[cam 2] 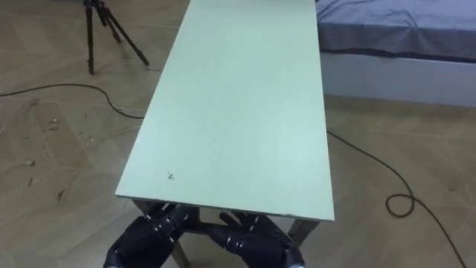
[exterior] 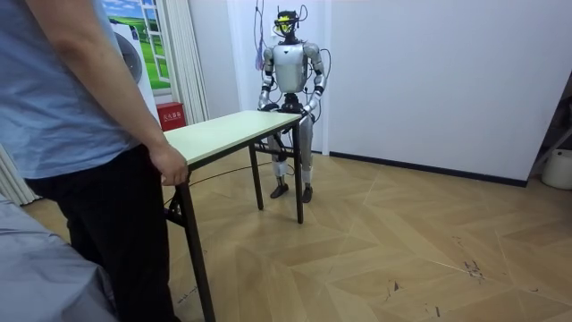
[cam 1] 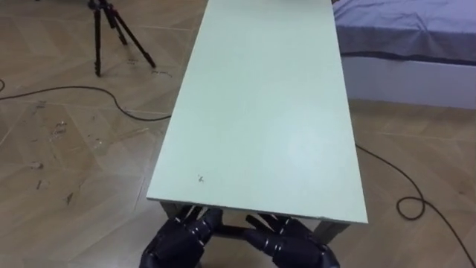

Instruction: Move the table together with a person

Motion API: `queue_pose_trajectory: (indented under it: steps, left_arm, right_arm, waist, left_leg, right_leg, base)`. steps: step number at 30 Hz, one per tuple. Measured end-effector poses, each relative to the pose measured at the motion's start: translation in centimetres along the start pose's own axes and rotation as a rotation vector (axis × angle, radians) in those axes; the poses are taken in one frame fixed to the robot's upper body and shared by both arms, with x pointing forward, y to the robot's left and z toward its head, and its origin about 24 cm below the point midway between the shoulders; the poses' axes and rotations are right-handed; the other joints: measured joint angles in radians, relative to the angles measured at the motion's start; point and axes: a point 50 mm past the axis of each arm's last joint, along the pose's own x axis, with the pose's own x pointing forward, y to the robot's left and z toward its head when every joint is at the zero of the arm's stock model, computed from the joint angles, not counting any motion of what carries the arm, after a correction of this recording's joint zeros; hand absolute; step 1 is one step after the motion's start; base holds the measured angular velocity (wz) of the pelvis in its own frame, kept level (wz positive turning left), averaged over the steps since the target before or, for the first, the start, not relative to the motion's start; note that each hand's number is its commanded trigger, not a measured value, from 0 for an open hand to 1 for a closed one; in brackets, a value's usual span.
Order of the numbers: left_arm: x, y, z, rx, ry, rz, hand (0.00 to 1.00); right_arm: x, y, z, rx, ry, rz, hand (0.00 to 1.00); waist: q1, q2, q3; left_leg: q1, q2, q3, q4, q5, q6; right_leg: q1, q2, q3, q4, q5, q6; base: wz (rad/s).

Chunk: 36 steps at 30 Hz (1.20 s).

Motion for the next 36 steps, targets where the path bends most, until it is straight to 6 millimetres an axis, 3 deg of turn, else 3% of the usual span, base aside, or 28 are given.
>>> queue_pose_trajectory:
  steps: [3,9,15,26,31,36]
  left_arm:
    - [0.1,-0.3,0.0,0.002,0.001,-0.015,0.0]
    - [0.3,-0.6,0.0,-0.002,-0.003,-0.014,0.0]
    - [0.7,-1.6,0.5,-0.003,-0.016,-0.003,0.0]
    - [0.8,-1.9,0.4,-0.144,-0.047,-0.001,0.0]
    - [1.0,-2.0,0.2,-0.215,-0.064,0.008,0.0]
    - [0.9,-1.7,0.0,-0.225,-0.062,0.023,0.0]
  right_arm:
    - [-0.4,0.0,-0.6,0.011,0.011,-0.001,0.0]
    - [-0.5,-0.1,-0.7,0.013,0.013,-0.003,0.0]
    - [-0.4,0.0,-0.7,0.018,0.01,-0.002,0.0]
    - [-0.2,0.2,-0.3,0.223,-0.08,0.0,0.0]
    - [0.2,0.7,-0.2,0.304,-0.12,0.0,0.0]
    - [0.3,0.7,-0.1,0.327,-0.126,-0.012,0.0]
  waist:
    - [0.02,-0.008,-0.0008]
    - [0.023,-0.017,-0.0026]
    - [0.021,-0.019,0.009]
    - [0.005,-0.019,0.0093]
    - [-0.004,0.0,0.0197]
    - [-0.005,0.013,0.0135]
  left_leg:
    - [0.018,0.0,-0.001,-0.008,0.001,-0.001]
    - [0.018,0.0,-0.004,-0.008,0.0,-0.001]
    - [0.01,0.002,-0.004,-0.006,0.0,-0.001]
    - [0.005,0.0,-0.007,0.003,0.0,-0.001]
    - [0.014,-0.001,0.001,0.002,0.0,-0.001]
    - [0.024,-0.001,0.015,-0.004,0.001,-0.001]
  right_leg:
    - [0.015,0.002,-0.005,-0.001,-0.001,0.001]
    - [0.016,0.001,-0.004,0.0,-0.001,0.001]
    - [0.01,0.001,-0.005,-0.002,-0.001,0.001]
    - [0.01,-0.001,-0.008,-0.001,-0.001,0.001]
    - [0.013,-0.001,0.019,0.0,-0.001,0.001]
    - [0.015,0.0,0.024,0.001,-0.001,0.001]
  base:
    - [0.0]
    - [0.01]
    - [0.0]
    - [0.0]
    - [-0.05]
    - [-0.08]
